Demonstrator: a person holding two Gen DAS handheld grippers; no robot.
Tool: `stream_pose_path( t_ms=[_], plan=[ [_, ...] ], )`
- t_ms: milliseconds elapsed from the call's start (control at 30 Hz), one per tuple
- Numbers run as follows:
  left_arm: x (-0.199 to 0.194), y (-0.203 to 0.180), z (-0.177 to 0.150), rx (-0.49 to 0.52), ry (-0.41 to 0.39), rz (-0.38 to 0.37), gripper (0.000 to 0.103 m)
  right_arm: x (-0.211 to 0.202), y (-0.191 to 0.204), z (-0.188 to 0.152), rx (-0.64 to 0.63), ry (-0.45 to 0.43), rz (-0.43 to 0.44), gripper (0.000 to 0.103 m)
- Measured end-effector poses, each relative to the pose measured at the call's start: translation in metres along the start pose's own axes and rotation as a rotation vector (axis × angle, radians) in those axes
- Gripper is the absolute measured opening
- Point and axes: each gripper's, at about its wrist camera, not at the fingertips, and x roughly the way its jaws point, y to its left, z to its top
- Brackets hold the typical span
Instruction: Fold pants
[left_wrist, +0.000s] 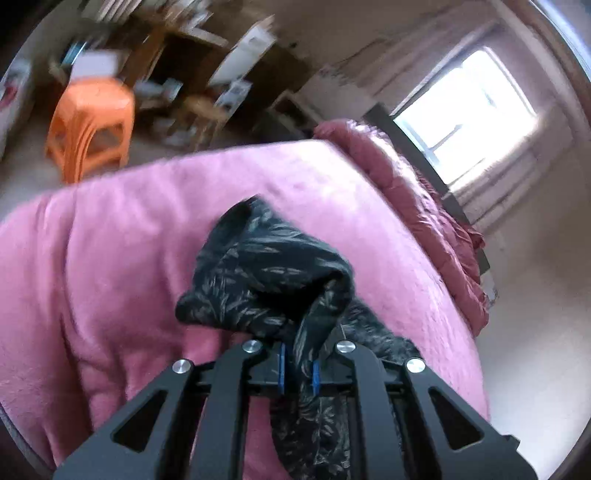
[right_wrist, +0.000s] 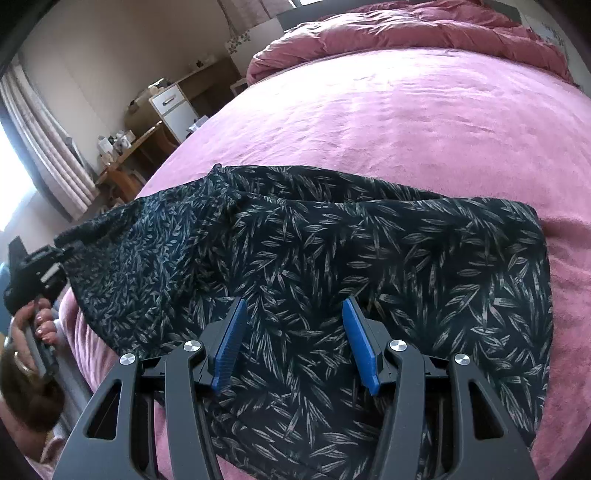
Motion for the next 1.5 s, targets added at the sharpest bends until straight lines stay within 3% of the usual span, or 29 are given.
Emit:
stream_pose_path(
  t_ms=[133, 333, 400, 533, 633, 800, 1000, 1133, 1267, 1333, 1367, 1467, 1500],
  plan=[
    [-0.012, -0.043, 0.002, 0.1, -0.051, -0.048, 0.008, -0.004, -0.006, 0.001, 0.033, -0.01, 0.029, 0.053],
    [-0.026, -0.102, -0.005, 0.271, -0.064, -0.147, 0.008, -0.012, -0.017, 0.003, 0.071, -0.027, 0.045, 0.054],
    [-0.031, -0.124, -0.014, 0.343, -0.064, -0.185, 0.008, -0.018, -0.02, 0.003, 0.08, -0.056, 0.037, 0.059],
    [-0.035, -0.163, -0.039, 0.509, -0.064, -0.213, 0.009, -0.034, -0.037, 0.003, 0.17, -0.124, 0.07, 0.059],
    [-0.032, -0.179, -0.06, 0.576, -0.038, -0.223, 0.009, -0.042, -0.046, 0.002, 0.218, -0.154, 0.09, 0.059],
    [-0.019, -0.214, -0.098, 0.713, 0.013, -0.223, 0.009, -0.054, -0.054, 0.002, 0.258, -0.203, 0.136, 0.059],
    [0.002, -0.249, -0.164, 0.945, 0.087, -0.163, 0.01, -0.068, -0.061, -0.004, 0.317, -0.261, 0.184, 0.059],
    [0.015, -0.256, -0.208, 1.056, 0.151, -0.092, 0.01, -0.079, -0.07, -0.005, 0.354, -0.312, 0.188, 0.059],
    [0.018, -0.248, -0.229, 1.113, 0.17, -0.042, 0.014, -0.078, -0.079, -0.007, 0.406, -0.3, 0.223, 0.059],
    [0.009, -0.242, -0.228, 1.106, 0.173, -0.071, 0.019, -0.077, -0.079, -0.008, 0.417, -0.288, 0.243, 0.059],
    [0.007, -0.242, -0.229, 1.099, 0.178, -0.087, 0.028, -0.076, -0.077, -0.008, 0.409, -0.281, 0.251, 0.059],
    [-0.018, -0.23, -0.233, 1.065, 0.201, -0.224, 0.073, -0.07, -0.07, -0.007, 0.376, -0.241, 0.292, 0.063],
    [-0.027, -0.227, -0.239, 1.082, 0.2, -0.262, 0.075, -0.067, -0.069, -0.005, 0.37, -0.22, 0.313, 0.067]
  ],
)
